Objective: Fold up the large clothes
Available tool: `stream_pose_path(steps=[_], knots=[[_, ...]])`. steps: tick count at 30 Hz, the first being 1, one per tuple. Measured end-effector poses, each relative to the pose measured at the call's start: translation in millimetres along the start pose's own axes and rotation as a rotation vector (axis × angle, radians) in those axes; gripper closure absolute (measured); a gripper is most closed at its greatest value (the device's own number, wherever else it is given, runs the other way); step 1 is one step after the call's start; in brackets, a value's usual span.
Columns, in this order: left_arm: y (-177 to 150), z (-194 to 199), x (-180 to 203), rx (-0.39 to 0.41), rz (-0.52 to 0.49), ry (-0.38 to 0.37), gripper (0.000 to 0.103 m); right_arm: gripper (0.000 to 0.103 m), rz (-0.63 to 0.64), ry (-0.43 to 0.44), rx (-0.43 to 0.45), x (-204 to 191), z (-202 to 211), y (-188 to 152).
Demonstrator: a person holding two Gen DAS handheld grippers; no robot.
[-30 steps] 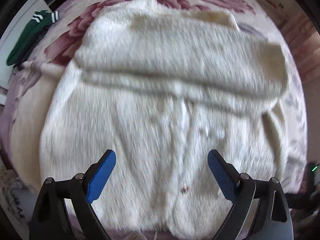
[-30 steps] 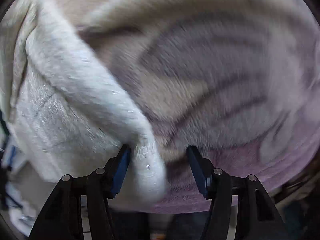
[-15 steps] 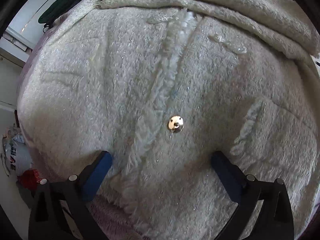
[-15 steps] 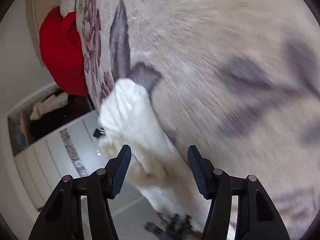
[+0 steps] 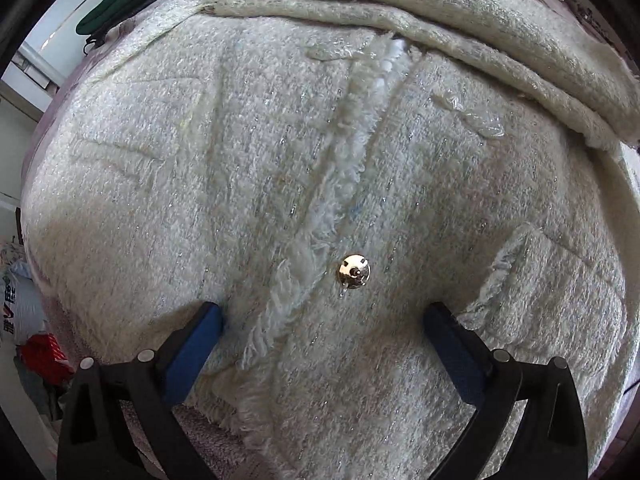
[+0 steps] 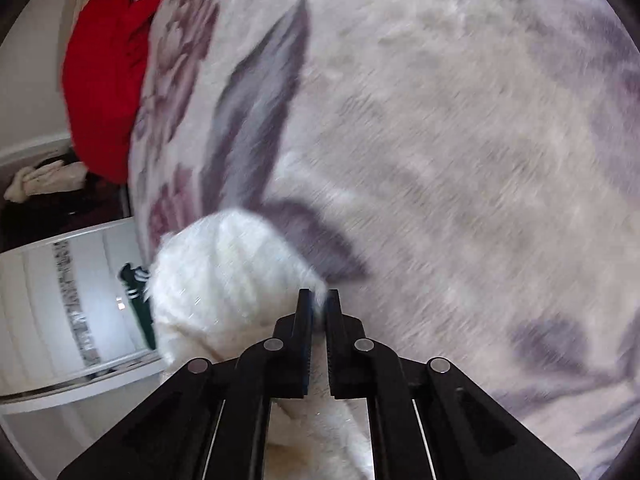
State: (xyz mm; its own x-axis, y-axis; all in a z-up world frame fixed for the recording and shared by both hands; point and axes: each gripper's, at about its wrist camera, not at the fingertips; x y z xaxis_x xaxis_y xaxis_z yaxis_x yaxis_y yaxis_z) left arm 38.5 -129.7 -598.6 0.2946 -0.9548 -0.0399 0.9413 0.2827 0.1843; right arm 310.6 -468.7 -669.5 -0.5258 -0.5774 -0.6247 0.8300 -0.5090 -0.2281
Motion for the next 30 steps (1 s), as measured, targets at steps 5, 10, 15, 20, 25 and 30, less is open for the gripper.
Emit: stream_pose_path(steps=[5,10,15,20,25,30], knots=[[7.3,18.5,6.7,-0.021,-0.039,0.034,0.000,0.079,0.093,-0.023,-0.137,-11.6,-1.8,-5.0],[-10.7,62.1,49.5,-0.028,-0.140,-0.154,0.000,0.043,0.199,-0.112,-0.200,-10.2,31.7,-51.1],[-50.6,89.3,120.5,-0.076,-0.307,-0.353,0.000,0.042,0.185,-0.177,-0.262,32.5,52.5,-96.2],[-90.8,70.1,176.1,-0.102,-0.496,-0.329,0.000,0.000,0.152,-0.086,-0.226,56.4,74.1,-104.0],[-93.0,63.8,170.6,0.013,-0.506,-0.195,0.076,0.000,0.238,0.026,-0.181,42.7,68.8,-87.1],[-75.6,85.3,136.9,0.072,-0.406,-0.227,0.091,0.000,0.387,0.087,-0.246,-23.7,3.5,-71.2]])
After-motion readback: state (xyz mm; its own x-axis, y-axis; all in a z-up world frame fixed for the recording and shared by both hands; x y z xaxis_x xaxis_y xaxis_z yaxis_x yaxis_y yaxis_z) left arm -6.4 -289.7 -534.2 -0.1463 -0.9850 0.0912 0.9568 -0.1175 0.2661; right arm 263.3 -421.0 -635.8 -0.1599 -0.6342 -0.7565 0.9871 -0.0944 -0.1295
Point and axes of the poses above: each gripper's, at about its wrist camera, not at the fingertips, and z roughly against the way its jaws point, x to its right, y to its top, and after that the axes turned 1 degree about -z, right-handed
